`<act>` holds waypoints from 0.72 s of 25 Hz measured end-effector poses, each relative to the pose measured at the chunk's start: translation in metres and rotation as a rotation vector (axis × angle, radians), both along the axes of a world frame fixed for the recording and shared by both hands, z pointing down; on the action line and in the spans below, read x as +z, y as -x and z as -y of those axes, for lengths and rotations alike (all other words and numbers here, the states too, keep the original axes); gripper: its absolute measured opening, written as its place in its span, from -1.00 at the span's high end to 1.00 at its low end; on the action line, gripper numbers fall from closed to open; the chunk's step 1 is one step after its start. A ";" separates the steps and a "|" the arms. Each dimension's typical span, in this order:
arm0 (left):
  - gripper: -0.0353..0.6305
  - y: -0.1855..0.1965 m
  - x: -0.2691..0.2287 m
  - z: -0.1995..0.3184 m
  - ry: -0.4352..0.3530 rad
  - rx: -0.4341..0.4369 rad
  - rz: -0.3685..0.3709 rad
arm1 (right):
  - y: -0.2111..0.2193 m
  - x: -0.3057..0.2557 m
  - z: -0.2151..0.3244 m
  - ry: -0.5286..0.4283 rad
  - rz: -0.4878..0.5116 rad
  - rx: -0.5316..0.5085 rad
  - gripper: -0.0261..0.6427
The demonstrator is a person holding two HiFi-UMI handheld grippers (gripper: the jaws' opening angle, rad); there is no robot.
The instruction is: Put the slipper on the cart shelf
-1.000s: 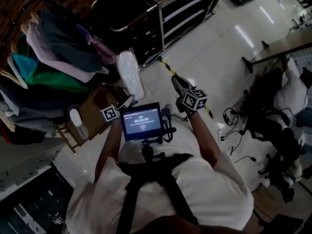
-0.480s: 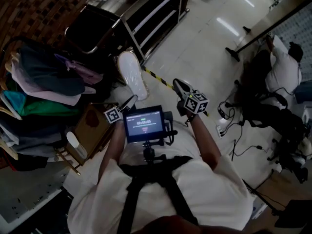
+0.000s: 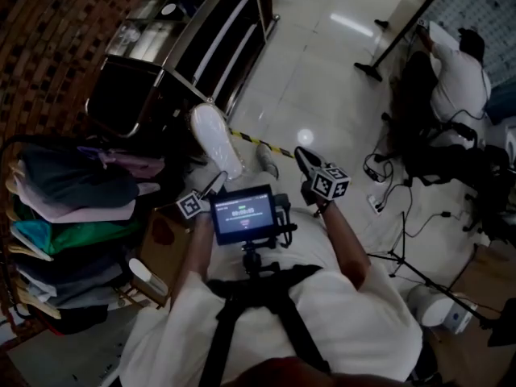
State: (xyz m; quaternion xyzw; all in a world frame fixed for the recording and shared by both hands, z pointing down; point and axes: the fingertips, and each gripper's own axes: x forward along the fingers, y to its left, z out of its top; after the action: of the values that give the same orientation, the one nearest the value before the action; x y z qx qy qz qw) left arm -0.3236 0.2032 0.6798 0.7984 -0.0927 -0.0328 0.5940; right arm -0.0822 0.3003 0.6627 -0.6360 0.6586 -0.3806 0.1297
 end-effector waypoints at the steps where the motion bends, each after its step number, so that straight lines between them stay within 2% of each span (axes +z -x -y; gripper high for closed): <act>1: 0.75 -0.009 0.000 0.008 -0.004 0.015 -0.007 | -0.007 0.004 0.003 0.005 -0.003 0.013 0.85; 7: 0.75 -0.063 0.014 0.059 0.033 0.101 -0.003 | -0.049 0.009 0.043 0.010 -0.019 0.103 0.85; 10: 0.75 -0.102 0.007 0.091 -0.014 0.164 -0.029 | -0.068 -0.001 0.074 -0.001 -0.031 0.111 0.85; 11: 0.75 -0.117 0.005 0.102 -0.006 0.173 -0.033 | -0.075 -0.006 0.086 -0.003 -0.042 0.110 0.85; 12: 0.75 -0.129 0.006 0.113 0.015 0.176 -0.023 | -0.083 -0.011 0.096 -0.005 -0.054 0.109 0.85; 15: 0.75 -0.151 0.025 0.139 0.049 0.191 0.092 | -0.110 -0.027 0.121 -0.020 -0.087 0.132 0.85; 18: 0.75 -0.197 0.008 0.158 0.027 0.260 -0.025 | -0.144 -0.034 0.135 -0.028 -0.089 0.186 0.85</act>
State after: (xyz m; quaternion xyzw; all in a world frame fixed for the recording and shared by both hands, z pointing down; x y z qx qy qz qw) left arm -0.1271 0.0456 0.6880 0.7952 0.0184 0.0358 0.6050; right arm 0.0618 0.1651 0.6290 -0.7090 0.6069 -0.3290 0.1440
